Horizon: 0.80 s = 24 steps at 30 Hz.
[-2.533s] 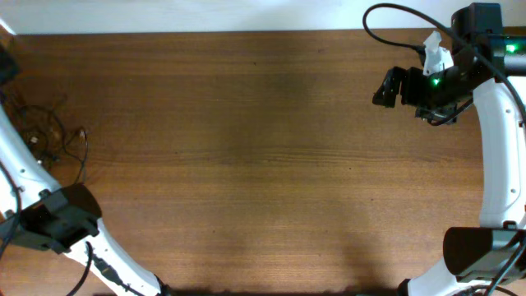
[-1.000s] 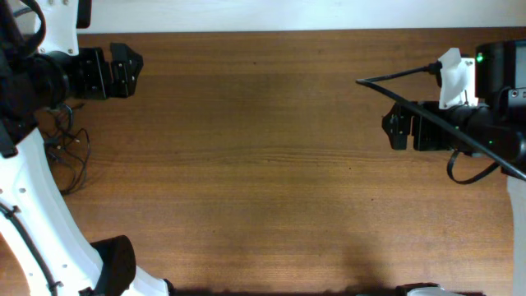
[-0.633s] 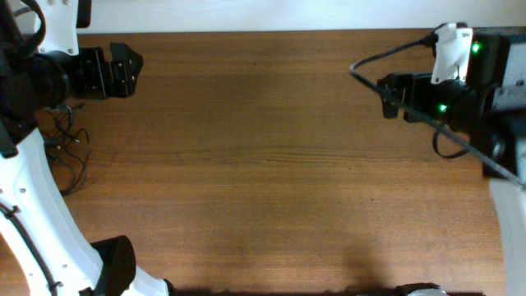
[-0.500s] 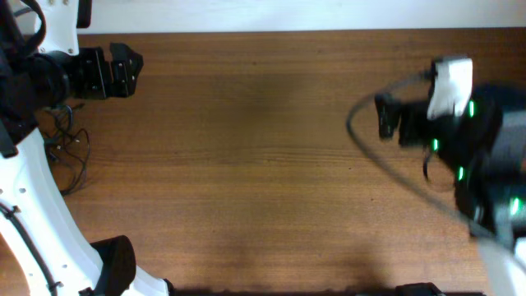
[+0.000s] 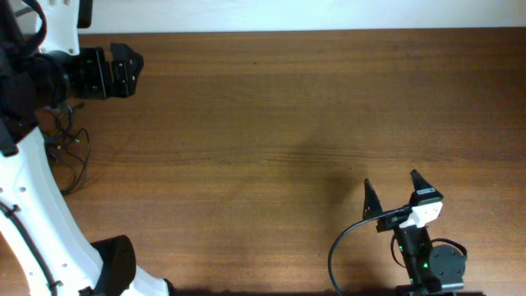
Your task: Untangle cables
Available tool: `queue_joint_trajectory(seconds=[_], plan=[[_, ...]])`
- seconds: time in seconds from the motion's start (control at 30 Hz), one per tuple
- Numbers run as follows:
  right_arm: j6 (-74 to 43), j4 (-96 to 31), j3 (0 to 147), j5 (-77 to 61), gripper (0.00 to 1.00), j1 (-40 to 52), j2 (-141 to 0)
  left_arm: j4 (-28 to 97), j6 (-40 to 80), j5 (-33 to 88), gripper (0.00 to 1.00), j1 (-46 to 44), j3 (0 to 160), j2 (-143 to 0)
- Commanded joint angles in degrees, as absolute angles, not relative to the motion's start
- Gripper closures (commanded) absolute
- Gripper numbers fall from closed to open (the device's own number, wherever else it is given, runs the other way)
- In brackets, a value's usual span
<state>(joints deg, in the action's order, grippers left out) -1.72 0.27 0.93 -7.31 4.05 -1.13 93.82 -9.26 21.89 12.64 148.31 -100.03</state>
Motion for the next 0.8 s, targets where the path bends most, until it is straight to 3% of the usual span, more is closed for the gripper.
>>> queue_joint_trajectory(seconds=[0.0,0.77], plan=[[-1.9,-0.7,0.3,-6.8,0.01,3.7,-0.2,93.8,-10.0,22.1,0.01,12.4,148.3,-100.4],[-1.9,-3.7,0.3,-8.3,0.01,3.7,-0.2,93.8,-10.0,22.1,0.01,12.4,148.3,-100.4]])
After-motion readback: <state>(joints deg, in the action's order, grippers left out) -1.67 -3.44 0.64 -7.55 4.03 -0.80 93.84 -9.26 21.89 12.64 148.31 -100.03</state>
